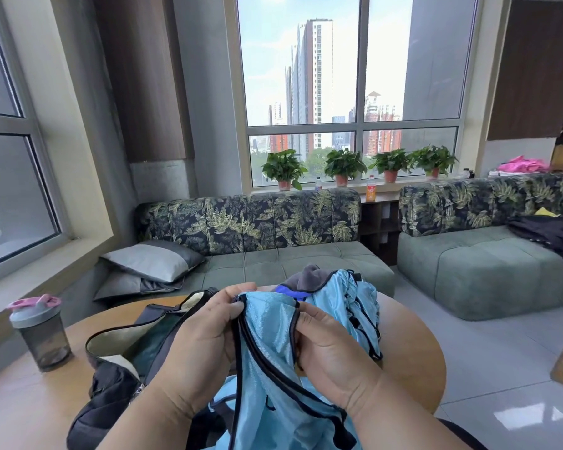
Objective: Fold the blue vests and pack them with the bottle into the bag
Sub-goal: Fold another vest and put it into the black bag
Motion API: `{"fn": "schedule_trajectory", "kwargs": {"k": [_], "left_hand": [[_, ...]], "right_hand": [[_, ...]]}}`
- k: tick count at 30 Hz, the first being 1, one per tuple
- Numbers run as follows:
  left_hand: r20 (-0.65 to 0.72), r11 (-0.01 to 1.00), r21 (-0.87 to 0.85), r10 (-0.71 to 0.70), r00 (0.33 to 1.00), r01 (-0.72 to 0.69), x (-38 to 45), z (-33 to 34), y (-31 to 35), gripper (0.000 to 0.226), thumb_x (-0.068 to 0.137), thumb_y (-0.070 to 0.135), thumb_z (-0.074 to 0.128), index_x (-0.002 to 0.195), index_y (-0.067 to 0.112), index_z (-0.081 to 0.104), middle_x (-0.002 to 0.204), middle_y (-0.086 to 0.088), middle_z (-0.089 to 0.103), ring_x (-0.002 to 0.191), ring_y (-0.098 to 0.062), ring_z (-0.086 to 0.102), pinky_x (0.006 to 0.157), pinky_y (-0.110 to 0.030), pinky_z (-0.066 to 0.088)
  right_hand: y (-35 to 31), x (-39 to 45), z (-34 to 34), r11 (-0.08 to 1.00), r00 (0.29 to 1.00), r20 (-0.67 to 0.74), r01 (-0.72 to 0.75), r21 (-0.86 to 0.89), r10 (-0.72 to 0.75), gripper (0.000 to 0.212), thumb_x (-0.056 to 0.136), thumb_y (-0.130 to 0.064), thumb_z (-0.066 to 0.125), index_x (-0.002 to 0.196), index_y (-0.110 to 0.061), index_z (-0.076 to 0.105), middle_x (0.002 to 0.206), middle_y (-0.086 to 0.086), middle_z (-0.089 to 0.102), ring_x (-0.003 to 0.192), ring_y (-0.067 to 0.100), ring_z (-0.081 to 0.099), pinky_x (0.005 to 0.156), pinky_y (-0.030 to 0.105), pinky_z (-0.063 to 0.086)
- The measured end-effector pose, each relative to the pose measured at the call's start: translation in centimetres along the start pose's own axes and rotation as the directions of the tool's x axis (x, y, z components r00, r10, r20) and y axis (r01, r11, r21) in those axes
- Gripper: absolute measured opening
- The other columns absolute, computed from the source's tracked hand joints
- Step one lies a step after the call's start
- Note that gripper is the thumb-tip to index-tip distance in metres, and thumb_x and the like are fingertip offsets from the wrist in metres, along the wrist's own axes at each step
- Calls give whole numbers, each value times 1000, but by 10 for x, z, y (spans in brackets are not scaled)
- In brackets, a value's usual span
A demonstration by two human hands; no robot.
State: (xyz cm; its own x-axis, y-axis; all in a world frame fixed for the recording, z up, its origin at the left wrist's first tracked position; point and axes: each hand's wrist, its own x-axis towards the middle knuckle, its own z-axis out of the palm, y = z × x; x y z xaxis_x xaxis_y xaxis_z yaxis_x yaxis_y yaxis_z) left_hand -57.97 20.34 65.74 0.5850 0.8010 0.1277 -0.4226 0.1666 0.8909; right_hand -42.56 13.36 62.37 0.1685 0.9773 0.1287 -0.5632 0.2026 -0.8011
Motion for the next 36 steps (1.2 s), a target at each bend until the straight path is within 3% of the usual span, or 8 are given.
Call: {"fn": "schedule_trajectory", "kwargs": {"k": [3, 6, 11, 15, 19, 29, 33, 36], "left_hand": [[-14, 994, 102, 46, 999, -44, 0, -1, -3, 25, 93, 12, 69, 116, 18, 74, 101, -13, 69, 85, -23, 60, 71, -34, 49], [3, 988, 145, 63, 998, -62, -4, 3, -5, 23, 101, 9, 59, 121, 13, 70, 93, -7, 71, 68, -13, 64, 56, -22, 55], [15, 949, 290, 129, 992, -127, -10, 10, -4, 22, 107, 4, 50, 121, 9, 67, 81, 3, 74, 61, -6, 63, 50, -17, 50], [-19, 924, 361, 141, 990, -125, -9, 8, -2, 23, 109, 5, 45, 112, 7, 67, 61, 5, 58, 46, -6, 47, 42, -17, 39], [-53, 917, 365, 193, 980, -161, -5, 5, 10, 27, 106, 6, 47, 102, 14, 72, 81, -9, 66, 73, -18, 53, 68, -30, 41], [-42, 960, 182, 223, 974, -212, 5, -6, 28, 36, 78, 37, 66, 112, 28, 72, 100, -15, 64, 96, -29, 49, 92, -50, 35], [-35, 958, 151, 253, 967, -246, 11, -6, 41, 27, 85, 24, 64, 111, 25, 72, 99, -14, 64, 92, -29, 49, 90, -48, 34], [-47, 961, 115, 260, 965, -253, 17, -8, 50, 26, 101, 7, 51, 111, 22, 70, 94, -12, 68, 80, -24, 60, 84, -45, 43]], "right_hand": [[-5, 2, 4, 997, 997, -55, 58, 41, -55, 34, 87, -13, 70, 116, 3, 74, 119, 31, 71, 102, 34, 72, 93, 43, 59], [-9, 7, 2, 996, 991, -105, 84, -11, -85, 33, 93, -11, 68, 120, 8, 70, 122, 34, 69, 103, 36, 70, 101, 48, 55], [-14, 7, 4, 984, 984, -143, 84, -156, -106, 16, 100, -9, 65, 105, 2, 75, 93, 22, 75, 77, 24, 71, 71, 32, 59], [-18, 5, 6, 946, 972, -142, 142, -291, -189, 17, 98, -11, 68, 105, 5, 69, 65, 3, 61, 49, 5, 51, 47, 16, 42], [-16, 4, 6, 913, 975, -68, 175, -367, -214, 20, 91, -23, 78, 97, -9, 64, 78, 5, 64, 64, 12, 57, 58, 20, 47], [3, -3, 4, 735, 984, 94, -50, -676, 152, 23, 91, -16, 58, 98, -27, 77, 81, -5, 66, 65, 8, 57, 64, 22, 42], [2, 1, 5, 553, 962, 104, -54, -831, 251, 25, 93, -8, 47, 77, -19, 63, 68, -16, 53, 64, 4, 46, 65, 24, 37], [1, 5, 4, 512, 949, 111, -60, -857, 297, 20, 87, -30, 48, 68, -30, 54, 73, -10, 51, 72, 12, 45, 71, 30, 36]]}}
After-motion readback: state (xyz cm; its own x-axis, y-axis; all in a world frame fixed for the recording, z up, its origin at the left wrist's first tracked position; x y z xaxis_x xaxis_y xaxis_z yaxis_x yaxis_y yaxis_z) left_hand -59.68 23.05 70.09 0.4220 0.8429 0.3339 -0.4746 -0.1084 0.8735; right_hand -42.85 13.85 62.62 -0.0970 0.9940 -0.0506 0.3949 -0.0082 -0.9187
